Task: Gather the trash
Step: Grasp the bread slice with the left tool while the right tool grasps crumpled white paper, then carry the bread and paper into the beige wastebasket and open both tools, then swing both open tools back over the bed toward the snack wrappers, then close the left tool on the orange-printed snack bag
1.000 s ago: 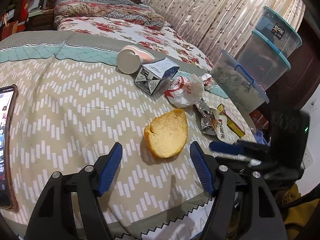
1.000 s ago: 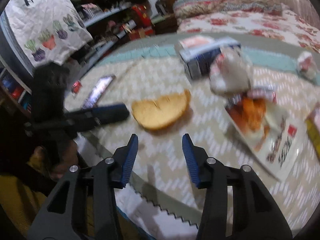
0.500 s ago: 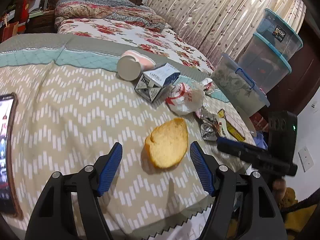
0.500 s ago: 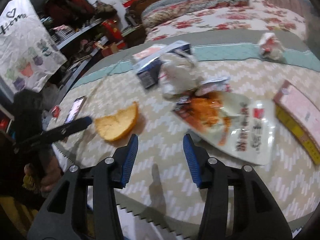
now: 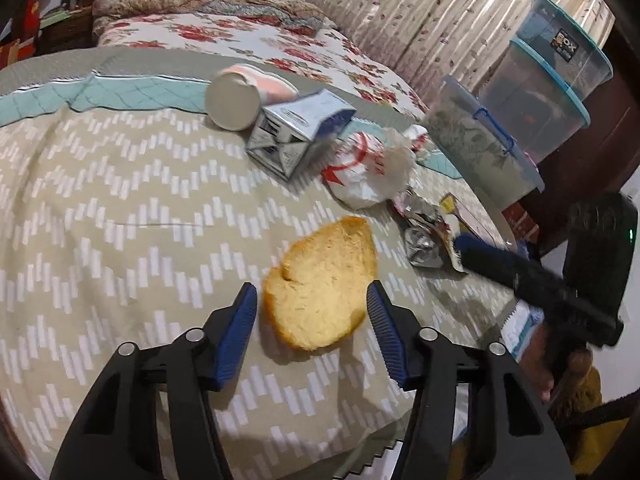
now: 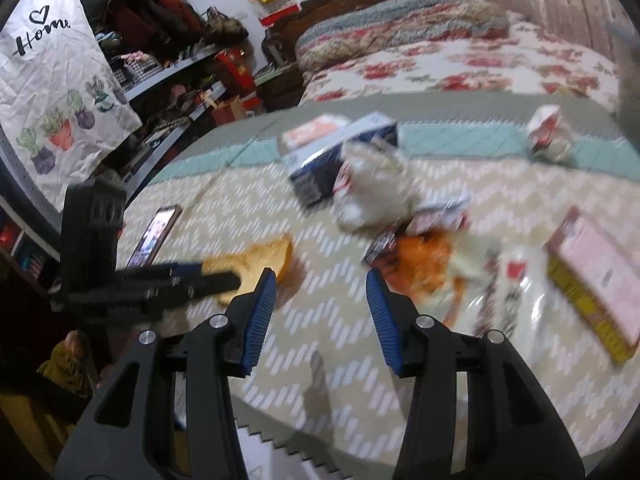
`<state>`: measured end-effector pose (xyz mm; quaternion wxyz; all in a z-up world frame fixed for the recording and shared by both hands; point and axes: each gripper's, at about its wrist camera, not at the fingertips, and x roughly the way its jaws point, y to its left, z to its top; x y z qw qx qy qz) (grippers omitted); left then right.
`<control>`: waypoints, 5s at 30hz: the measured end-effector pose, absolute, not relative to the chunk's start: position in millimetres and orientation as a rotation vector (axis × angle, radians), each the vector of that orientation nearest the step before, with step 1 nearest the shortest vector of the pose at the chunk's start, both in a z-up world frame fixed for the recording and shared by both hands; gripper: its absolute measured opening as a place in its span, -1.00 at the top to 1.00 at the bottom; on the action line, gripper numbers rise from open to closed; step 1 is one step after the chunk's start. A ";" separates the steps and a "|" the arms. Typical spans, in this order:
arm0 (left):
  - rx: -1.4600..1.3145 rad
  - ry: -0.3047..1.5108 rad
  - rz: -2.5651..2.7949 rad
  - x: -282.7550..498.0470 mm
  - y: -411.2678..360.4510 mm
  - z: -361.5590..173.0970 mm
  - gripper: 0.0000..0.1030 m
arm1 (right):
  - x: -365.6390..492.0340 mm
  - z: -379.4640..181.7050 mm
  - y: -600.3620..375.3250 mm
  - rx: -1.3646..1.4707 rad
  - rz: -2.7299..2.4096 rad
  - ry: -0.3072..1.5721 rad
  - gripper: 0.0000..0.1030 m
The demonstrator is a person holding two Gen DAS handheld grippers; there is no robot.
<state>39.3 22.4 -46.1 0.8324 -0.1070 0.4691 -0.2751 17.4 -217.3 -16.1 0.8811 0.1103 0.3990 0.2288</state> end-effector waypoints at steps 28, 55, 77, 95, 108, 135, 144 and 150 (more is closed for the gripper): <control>-0.253 0.897 -0.570 39.0 23.7 0.8 0.91 | 12.8 52.3 -282.5 0.294 0.398 0.555 0.35; 0.168 0.855 -1.053 90.8 -426.0 54.4 0.90 | -101.6 -22.7 -592.0 0.577 -0.277 0.493 0.35; 0.095 0.851 -0.968 107.8 -356.9 64.4 0.14 | -105.2 -45.7 -615.3 0.770 -0.207 0.423 -0.16; -0.012 0.994 -0.644 85.3 -125.6 -1.3 0.11 | -23.2 -37.6 -413.3 0.481 0.225 0.701 -0.04; -0.050 1.048 -0.721 80.5 -129.8 -27.3 0.59 | 6.5 -65.0 -329.0 0.354 0.307 0.887 0.23; -0.303 0.930 -0.547 61.3 26.6 -3.1 0.71 | 46.7 -62.8 -242.0 0.079 0.282 0.910 -0.68; -0.356 1.000 -0.574 67.2 16.3 -22.4 -0.01 | 41.8 -63.5 -241.9 0.085 0.268 0.896 -0.64; -0.404 1.054 -0.580 70.3 14.2 -37.8 -0.02 | 41.3 -63.8 -241.4 0.078 0.267 0.893 -0.57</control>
